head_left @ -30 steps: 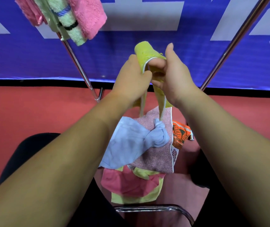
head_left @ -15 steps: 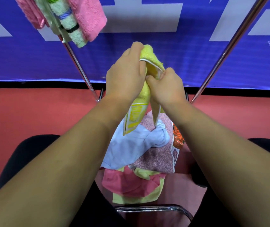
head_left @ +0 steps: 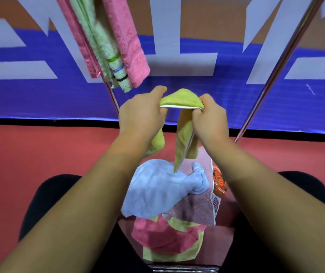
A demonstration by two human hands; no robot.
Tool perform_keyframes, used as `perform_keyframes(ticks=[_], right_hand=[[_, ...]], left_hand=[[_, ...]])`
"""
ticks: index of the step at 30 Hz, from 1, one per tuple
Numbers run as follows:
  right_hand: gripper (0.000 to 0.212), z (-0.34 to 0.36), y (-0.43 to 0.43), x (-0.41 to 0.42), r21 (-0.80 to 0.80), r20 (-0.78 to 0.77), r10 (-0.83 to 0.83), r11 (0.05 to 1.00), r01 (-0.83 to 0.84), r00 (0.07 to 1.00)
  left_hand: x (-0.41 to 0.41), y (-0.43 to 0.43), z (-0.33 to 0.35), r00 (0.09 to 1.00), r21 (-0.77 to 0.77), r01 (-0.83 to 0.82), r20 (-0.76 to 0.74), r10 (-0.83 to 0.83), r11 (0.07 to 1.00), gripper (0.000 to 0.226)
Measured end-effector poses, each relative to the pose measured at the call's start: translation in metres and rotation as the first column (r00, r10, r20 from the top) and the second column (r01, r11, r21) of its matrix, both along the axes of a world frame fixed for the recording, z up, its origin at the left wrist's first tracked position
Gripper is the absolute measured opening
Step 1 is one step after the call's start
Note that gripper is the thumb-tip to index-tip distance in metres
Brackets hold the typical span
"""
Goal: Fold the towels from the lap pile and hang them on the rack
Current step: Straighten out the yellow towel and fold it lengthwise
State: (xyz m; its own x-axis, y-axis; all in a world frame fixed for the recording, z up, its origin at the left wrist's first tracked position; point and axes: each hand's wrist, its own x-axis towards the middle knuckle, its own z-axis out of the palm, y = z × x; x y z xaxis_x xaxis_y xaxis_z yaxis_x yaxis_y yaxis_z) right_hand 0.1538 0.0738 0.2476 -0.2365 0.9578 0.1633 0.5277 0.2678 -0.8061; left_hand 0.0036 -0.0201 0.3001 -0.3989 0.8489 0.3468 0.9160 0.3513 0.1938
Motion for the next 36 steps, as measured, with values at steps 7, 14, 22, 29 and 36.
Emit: perform_keyframes(ticks=[7, 14, 22, 29, 36], right_hand=[[0.009, 0.083, -0.015, 0.013, 0.211, -0.041, 0.053, 0.977, -0.043, 0.998], [0.029, 0.18, -0.02, 0.012, 0.444, 0.063, 0.092, 0.889, -0.11, 0.994], [0.021, 0.278, -0.018, -0.01, 0.531, 0.198, 0.083, 0.829, -0.178, 0.977], [0.019, 0.334, -0.008, -0.043, 0.567, 0.325, 0.022, 0.796, -0.214, 0.945], [0.018, 0.364, 0.003, -0.065, 0.613, 0.382, -0.042, 0.759, -0.219, 0.923]], left_hand=[[0.003, -0.024, 0.063, 0.995, 0.042, -0.099, -0.028, 0.1, 0.994, 0.02], [0.004, -0.04, 0.148, 0.991, 0.198, -0.109, -0.058, 0.123, 0.974, 0.02], [-0.003, -0.028, 0.233, 0.994, 0.289, -0.017, -0.103, 0.048, 0.957, 0.024], [-0.026, -0.003, 0.275, 0.974, 0.381, -0.041, -0.191, 0.122, 0.923, 0.019], [-0.05, 0.016, 0.309, 0.971, 0.376, -0.146, -0.123, 0.205, 0.915, 0.012]])
